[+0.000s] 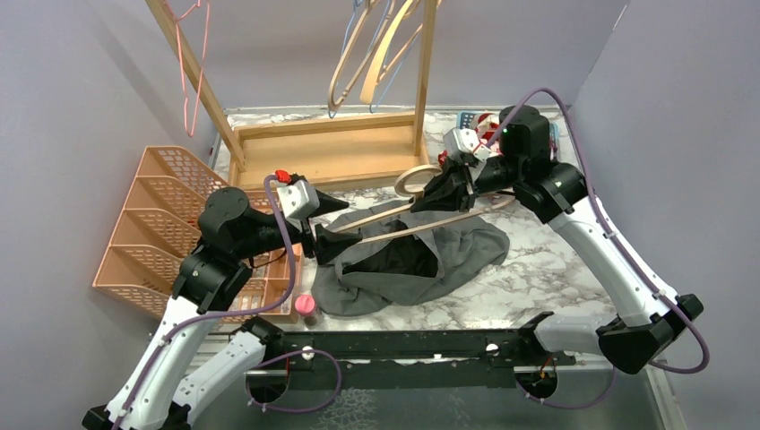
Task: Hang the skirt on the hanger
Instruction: Hang the skirt on the hanger.
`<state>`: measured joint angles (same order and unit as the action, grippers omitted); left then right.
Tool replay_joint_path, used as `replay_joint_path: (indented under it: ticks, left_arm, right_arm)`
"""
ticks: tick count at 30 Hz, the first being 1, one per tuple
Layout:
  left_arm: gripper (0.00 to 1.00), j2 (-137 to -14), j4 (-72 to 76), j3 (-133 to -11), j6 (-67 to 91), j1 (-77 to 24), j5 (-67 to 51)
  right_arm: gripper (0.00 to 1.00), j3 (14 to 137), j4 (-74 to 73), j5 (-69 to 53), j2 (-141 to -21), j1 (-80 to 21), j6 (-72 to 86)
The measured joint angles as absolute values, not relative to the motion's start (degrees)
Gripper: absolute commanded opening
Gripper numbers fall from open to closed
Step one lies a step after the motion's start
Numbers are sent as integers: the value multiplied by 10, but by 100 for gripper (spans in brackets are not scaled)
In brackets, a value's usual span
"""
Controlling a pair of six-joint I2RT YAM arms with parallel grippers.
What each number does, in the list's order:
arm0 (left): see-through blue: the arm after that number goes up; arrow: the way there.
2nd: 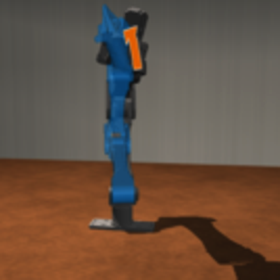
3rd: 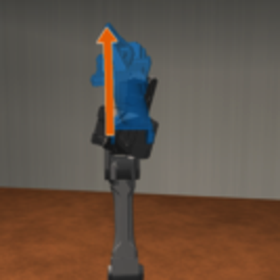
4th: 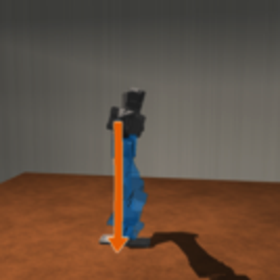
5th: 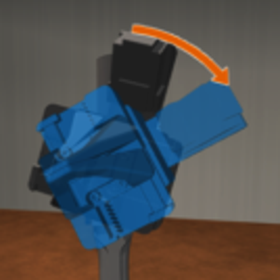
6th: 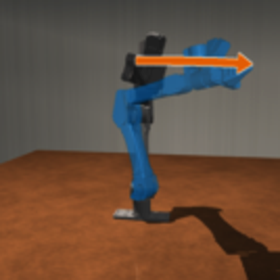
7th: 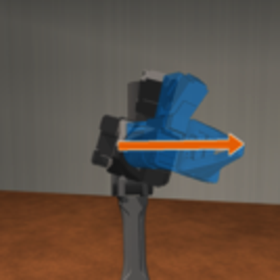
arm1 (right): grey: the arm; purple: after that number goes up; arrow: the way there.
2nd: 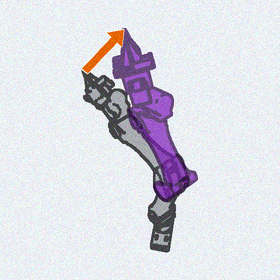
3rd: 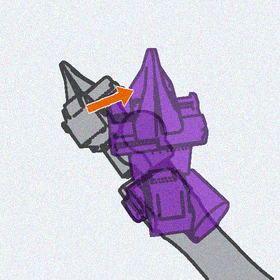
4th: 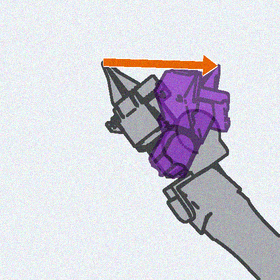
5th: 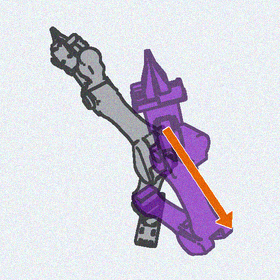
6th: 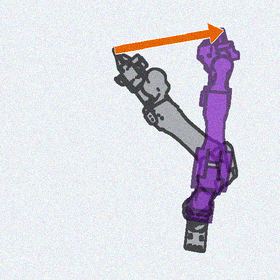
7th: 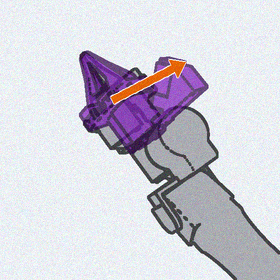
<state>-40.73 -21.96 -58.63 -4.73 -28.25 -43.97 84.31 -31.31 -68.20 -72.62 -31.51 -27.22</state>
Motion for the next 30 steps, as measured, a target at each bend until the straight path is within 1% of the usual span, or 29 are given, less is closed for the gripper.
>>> replay_joint_path:
  ticks: [8, 14, 19, 24, 28, 30]
  left_arm:
    - [74, -368, -239, -523, 122, -283, -260]
    - [74, -417, -323, -486, 250, -282, -150]
    - [74, -484, -371, -468, 284, -282, -135]
    - [73, -501, -407, -460, 297, -282, -147]
    - [67, -507, -433, -460, 299, -282, -154]
    - [62, -514, -444, -458, 303, -282, -154]
  right_arm:
    - [1, 721, -312, -589, -692, -309, -290]
    - [1, 707, -343, -528, -674, -309, -316]
    - [1, 716, -380, -500, -667, -309, -332]
    - [1, 716, -405, -479, -658, -309, -333]
    - [1, 714, -420, -455, -651, -309, -333]
    - [1, 711, -430, -444, -643, -309, -333]
